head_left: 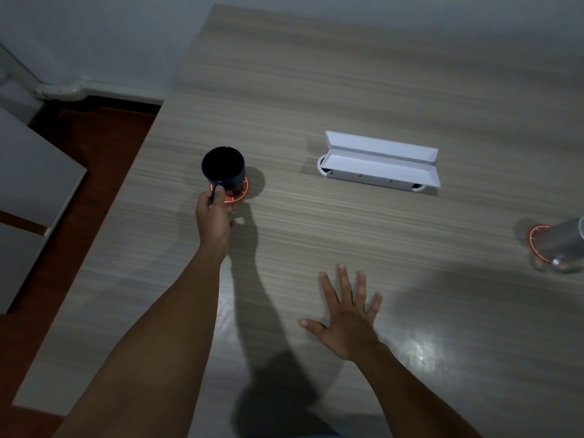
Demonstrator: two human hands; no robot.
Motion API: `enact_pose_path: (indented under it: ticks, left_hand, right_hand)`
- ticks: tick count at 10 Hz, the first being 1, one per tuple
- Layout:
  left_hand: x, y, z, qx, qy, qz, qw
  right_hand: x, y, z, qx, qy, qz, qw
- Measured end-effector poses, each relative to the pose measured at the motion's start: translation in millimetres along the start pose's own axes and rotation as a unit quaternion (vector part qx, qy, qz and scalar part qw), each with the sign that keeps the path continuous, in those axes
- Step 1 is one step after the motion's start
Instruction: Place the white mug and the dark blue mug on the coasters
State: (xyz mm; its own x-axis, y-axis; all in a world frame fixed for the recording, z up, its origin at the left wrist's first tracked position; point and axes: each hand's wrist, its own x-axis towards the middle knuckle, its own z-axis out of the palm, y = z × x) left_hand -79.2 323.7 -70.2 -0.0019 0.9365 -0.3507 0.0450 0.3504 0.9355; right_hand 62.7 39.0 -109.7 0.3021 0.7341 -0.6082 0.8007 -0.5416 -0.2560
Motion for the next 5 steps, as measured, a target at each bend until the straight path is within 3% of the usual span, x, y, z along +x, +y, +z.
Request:
enact_pose_path:
  ticks: [2, 3, 4, 5]
  left_hand:
    - [-34.0, -9.4, -15.3, 0.028, 0.025, -0.008, 0.999]
    - [-65.6, -24.9, -26.0, 0.056, 0.0, 0.001, 0.998]
    - [-102.0, -44.9, -33.8, 0.14, -0.056, 0.066, 0.986]
    - [-141.4, -68.0, -30.8, 0.261, -0.139, 0.135, 0.946]
  right_hand:
    - [1.8, -0.5, -5.5, 0.009, -0.018, -0.002, 1.0]
    - [1.1, -0.6, -9.5, 0.005, -0.035, -0.001, 0.999]
    - [-4.3, 0.6, -14.5, 0.006, -0.018, -0.015, 1.0]
    - [-18.4, 13.6, -14.9, -0.018, 0.047, -0.041, 0.998]
